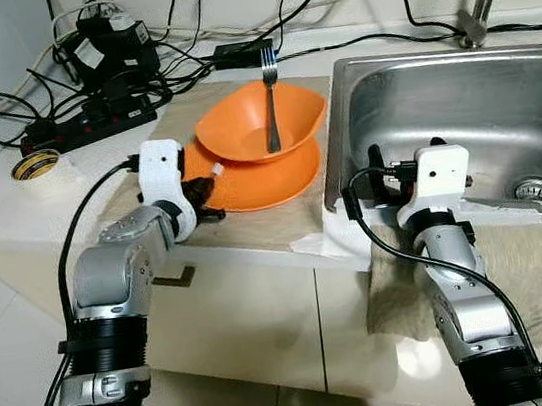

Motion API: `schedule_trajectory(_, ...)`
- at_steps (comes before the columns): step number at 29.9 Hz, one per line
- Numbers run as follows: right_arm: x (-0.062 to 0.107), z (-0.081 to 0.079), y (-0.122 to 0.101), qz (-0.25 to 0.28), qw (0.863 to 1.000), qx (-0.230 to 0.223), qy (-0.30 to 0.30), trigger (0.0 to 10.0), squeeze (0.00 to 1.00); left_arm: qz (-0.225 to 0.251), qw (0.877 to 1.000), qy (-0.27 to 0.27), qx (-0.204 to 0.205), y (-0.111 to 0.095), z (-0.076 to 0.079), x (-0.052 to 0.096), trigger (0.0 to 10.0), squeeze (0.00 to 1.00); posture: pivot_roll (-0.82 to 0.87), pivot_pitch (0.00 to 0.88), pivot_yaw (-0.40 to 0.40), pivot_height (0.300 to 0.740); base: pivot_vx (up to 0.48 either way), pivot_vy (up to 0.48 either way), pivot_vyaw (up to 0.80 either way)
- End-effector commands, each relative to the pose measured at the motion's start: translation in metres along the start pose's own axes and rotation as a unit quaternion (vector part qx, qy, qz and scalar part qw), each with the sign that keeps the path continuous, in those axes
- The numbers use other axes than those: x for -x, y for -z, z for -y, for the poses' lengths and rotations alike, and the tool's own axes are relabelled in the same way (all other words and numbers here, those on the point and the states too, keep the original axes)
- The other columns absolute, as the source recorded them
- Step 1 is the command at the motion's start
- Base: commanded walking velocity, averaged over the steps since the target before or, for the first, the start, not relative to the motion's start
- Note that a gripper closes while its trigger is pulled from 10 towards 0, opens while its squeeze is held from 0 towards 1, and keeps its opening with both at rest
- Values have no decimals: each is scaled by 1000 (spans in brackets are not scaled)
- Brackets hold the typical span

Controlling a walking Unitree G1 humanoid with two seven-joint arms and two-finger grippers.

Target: Kitchen organization

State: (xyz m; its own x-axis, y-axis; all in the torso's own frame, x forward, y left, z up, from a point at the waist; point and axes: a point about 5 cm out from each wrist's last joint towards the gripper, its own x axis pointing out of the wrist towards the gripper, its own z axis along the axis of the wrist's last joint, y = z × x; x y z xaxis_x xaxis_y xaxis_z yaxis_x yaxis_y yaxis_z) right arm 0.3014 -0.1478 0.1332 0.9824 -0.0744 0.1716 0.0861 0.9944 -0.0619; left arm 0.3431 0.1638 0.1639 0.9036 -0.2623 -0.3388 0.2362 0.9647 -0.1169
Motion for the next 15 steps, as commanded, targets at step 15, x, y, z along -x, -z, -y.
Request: schedule_trajectory(15,0,-3,0,-6,1000,3,-7,10000,0,9,998,-65,-21,-5,-22,1,0,0,1,0,92,740,0,0,0)
